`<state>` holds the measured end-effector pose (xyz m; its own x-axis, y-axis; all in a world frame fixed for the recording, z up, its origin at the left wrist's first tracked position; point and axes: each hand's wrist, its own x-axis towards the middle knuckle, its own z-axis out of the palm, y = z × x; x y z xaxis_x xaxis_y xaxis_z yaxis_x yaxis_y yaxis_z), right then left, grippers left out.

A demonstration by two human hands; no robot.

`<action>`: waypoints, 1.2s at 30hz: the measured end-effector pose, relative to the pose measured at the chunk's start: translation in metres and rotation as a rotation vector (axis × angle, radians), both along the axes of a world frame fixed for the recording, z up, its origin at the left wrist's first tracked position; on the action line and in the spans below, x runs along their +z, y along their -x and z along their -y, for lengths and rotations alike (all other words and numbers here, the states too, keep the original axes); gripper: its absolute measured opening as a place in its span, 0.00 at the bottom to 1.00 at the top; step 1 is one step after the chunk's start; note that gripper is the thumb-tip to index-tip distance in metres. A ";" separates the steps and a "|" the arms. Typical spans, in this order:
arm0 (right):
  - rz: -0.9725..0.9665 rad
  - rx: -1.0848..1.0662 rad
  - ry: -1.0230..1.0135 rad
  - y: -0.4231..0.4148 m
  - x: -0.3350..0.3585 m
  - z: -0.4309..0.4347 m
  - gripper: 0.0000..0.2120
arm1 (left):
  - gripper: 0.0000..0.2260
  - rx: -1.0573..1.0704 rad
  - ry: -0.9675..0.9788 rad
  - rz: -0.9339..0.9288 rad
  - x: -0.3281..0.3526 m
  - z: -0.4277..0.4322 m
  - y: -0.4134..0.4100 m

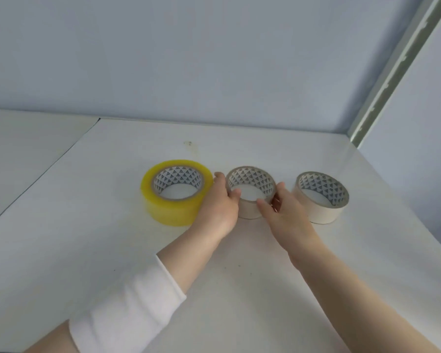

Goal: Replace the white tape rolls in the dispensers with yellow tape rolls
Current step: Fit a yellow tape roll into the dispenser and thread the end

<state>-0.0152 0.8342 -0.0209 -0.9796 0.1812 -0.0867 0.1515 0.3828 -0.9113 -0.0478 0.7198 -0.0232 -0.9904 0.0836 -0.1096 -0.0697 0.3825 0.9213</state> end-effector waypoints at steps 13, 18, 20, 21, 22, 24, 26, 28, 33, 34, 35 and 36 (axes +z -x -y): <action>-0.044 0.203 0.164 -0.027 0.044 0.062 0.25 | 0.21 0.376 0.164 -0.268 0.030 0.118 -0.003; 0.119 0.104 0.369 -0.006 0.014 0.089 0.27 | 0.15 0.255 0.118 -0.063 0.002 0.120 0.000; 0.100 0.051 0.388 -0.002 0.009 0.099 0.28 | 0.14 0.274 0.075 -0.083 0.002 0.119 -0.002; 0.077 0.031 0.388 -0.004 0.007 0.102 0.31 | 0.14 0.287 0.060 -0.089 0.002 0.119 -0.003; 0.046 0.028 0.398 -0.006 0.007 0.104 0.29 | 0.14 0.304 0.044 -0.099 0.004 0.121 -0.006; 0.001 0.043 0.442 -0.014 0.009 0.105 0.19 | 0.14 0.335 -0.006 -0.152 0.009 0.125 -0.019; -0.020 0.028 0.523 -0.027 0.013 0.107 0.18 | 0.11 0.372 -0.071 -0.216 0.018 0.133 -0.043; -0.062 0.043 0.576 -0.044 0.020 0.114 0.16 | 0.08 0.418 -0.143 -0.279 0.026 0.141 -0.073; 0.000 0.244 0.652 -0.096 0.021 0.139 0.08 | 0.17 0.671 -0.289 -0.403 0.017 0.163 -0.163; 0.041 0.296 0.662 -0.107 0.018 0.144 0.08 | 0.19 0.748 -0.307 -0.409 0.010 0.167 -0.181; 0.087 0.349 0.674 -0.117 0.014 0.150 0.08 | 0.20 0.820 -0.336 -0.409 0.003 0.172 -0.199; 0.143 0.405 0.689 -0.126 0.010 0.157 0.09 | 0.20 0.889 -0.366 -0.404 -0.004 0.178 -0.217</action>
